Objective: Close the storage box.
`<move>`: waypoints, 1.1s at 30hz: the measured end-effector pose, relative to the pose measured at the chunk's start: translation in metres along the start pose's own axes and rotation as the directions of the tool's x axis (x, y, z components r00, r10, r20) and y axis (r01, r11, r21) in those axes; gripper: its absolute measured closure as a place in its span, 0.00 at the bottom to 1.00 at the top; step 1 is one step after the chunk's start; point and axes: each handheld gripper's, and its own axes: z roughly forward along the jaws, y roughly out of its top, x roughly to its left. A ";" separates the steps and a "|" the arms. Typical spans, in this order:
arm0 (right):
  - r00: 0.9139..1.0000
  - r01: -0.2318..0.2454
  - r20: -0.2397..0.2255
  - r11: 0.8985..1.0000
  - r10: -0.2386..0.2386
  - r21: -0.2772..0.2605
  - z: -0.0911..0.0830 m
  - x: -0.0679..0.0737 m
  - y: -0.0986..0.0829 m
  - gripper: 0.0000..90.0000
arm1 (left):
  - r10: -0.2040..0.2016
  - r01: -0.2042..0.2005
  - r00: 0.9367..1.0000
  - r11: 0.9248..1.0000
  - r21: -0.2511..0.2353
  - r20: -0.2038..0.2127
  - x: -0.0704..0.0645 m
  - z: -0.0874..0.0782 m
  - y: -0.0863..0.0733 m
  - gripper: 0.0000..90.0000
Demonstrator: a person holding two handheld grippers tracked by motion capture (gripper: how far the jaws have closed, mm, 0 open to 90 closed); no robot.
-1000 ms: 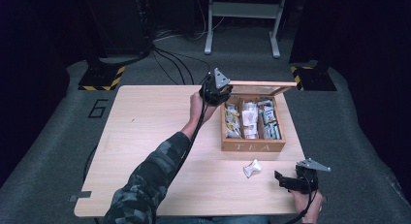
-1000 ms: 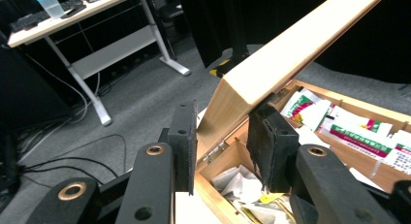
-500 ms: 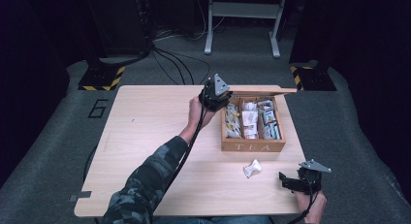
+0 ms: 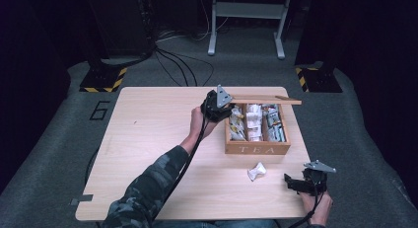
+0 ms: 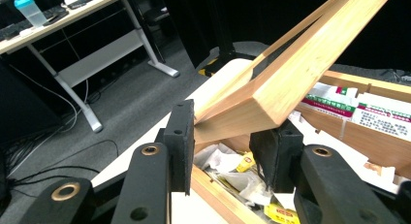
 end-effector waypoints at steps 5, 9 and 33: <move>1.000 -0.001 0.003 1.000 0.001 0.001 0.000 0.001 0.000 0.04 | 0.005 -0.005 1.000 1.000 0.001 0.007 -0.004 -0.001 -0.005 0.67; 1.000 -0.013 -0.002 1.000 0.013 -0.007 0.000 0.000 -0.001 0.05 | 0.010 -0.010 1.000 1.000 -0.002 0.020 -0.006 -0.003 -0.011 0.67; 1.000 -0.002 -0.006 1.000 0.002 -0.007 -0.001 -0.001 -0.001 0.06 | -0.023 0.022 0.998 1.000 0.013 0.053 -0.027 -0.004 -0.049 0.59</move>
